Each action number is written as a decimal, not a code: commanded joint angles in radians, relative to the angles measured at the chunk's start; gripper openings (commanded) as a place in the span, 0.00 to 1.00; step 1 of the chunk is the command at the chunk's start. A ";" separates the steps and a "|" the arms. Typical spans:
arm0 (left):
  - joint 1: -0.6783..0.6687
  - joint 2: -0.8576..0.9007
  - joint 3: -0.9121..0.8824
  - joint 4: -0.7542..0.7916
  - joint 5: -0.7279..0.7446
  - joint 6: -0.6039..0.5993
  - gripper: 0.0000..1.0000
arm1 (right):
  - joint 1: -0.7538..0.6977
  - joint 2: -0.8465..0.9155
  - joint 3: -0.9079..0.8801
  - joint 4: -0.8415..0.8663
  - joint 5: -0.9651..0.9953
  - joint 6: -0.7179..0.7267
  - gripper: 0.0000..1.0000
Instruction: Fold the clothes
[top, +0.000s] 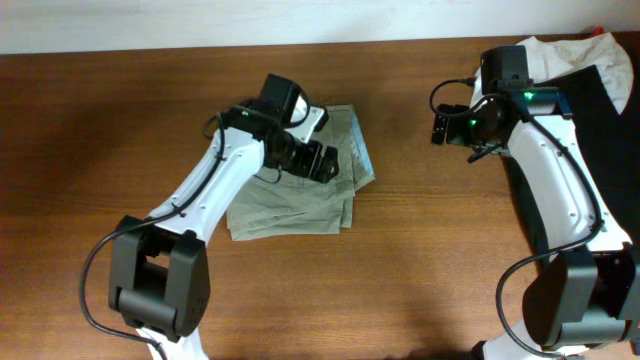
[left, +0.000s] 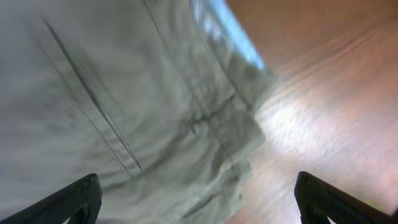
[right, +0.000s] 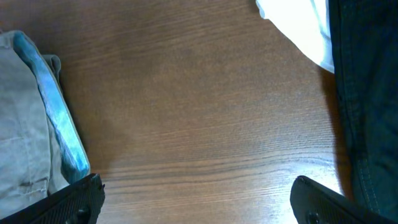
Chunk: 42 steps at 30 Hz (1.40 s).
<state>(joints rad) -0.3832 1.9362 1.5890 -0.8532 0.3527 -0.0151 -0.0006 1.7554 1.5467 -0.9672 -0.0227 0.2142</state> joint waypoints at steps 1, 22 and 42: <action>0.045 -0.006 0.076 -0.014 0.018 0.015 0.89 | -0.006 0.000 0.015 -0.001 0.009 0.012 0.99; 0.511 0.361 0.075 0.097 -0.088 0.011 0.02 | -0.006 0.000 0.015 -0.001 0.009 0.012 0.99; 0.278 0.257 0.013 0.098 -0.101 0.026 0.01 | -0.006 0.000 0.015 -0.001 0.009 0.011 0.99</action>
<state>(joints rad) -0.1326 2.2158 1.6386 -0.7845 0.3786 0.0349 -0.0006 1.7554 1.5467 -0.9680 -0.0227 0.2142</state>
